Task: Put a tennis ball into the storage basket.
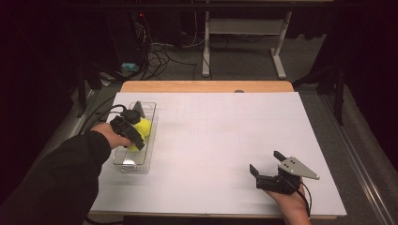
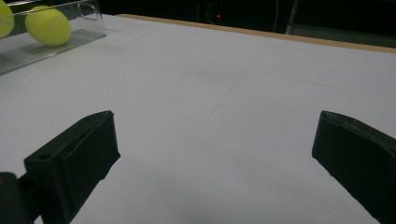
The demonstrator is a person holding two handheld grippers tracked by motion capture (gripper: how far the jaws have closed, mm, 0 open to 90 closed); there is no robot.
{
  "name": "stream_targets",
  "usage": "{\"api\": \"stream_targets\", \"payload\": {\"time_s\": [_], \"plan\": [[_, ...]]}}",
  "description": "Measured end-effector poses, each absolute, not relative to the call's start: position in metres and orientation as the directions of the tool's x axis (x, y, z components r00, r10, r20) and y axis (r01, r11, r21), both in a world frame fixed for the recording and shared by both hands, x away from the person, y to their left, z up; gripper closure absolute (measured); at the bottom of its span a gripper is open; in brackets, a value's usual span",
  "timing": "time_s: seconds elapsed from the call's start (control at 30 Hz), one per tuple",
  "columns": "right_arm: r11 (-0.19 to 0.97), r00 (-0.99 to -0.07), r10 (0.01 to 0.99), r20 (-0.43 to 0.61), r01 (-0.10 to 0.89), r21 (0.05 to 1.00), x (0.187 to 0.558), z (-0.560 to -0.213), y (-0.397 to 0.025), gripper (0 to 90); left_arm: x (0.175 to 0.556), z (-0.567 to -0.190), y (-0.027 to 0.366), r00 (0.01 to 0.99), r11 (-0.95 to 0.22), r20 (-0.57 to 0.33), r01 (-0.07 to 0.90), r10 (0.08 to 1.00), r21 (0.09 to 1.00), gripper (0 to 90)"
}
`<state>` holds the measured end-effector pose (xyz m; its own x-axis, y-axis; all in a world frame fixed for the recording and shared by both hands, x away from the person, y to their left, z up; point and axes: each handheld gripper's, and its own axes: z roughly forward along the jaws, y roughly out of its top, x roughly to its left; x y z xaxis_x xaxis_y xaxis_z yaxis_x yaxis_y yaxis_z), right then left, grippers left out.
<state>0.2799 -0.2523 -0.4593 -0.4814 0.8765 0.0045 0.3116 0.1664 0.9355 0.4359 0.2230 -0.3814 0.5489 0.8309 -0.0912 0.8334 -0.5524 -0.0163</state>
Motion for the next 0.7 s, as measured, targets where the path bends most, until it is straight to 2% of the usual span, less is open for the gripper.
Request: {"api": "stream_targets", "payload": {"time_s": [0.47, 0.5, 0.57, 0.6, 0.7], "plan": [[0.171, -0.484, 0.875, 0.002, 0.313, 0.934, 0.28, -0.46, -0.251, 0.2, 0.435, -0.374, 0.225, 0.542, -0.544, -0.085, 0.839, 0.836, 0.008, 26.1], [0.17, -0.484, 0.875, 0.003, 0.314, 0.934, 0.28, -0.46, -0.251, 0.2, 0.435, -0.374, 0.225, 0.538, -0.538, -0.076, 0.843, 0.84, 0.013, 23.2], [0.169, -0.484, 0.875, 0.005, 0.314, 0.934, 0.28, -0.46, -0.252, 0.2, 0.435, -0.37, 0.224, 0.539, -0.539, -0.075, 0.842, 0.839, 0.034, 6.3], [0.169, -0.484, 0.875, 0.005, 0.314, 0.934, 0.28, -0.46, -0.252, 0.2, 0.435, -0.367, 0.224, 0.545, -0.543, -0.093, 0.838, 0.833, 0.04, 1.1], [0.169, -0.484, 0.875, 0.004, 0.313, 0.934, 0.28, -0.46, -0.252, 0.2, 0.434, -0.365, 0.223, 0.554, -0.554, -0.099, 0.832, 0.826, 0.034, 0.6]]}}
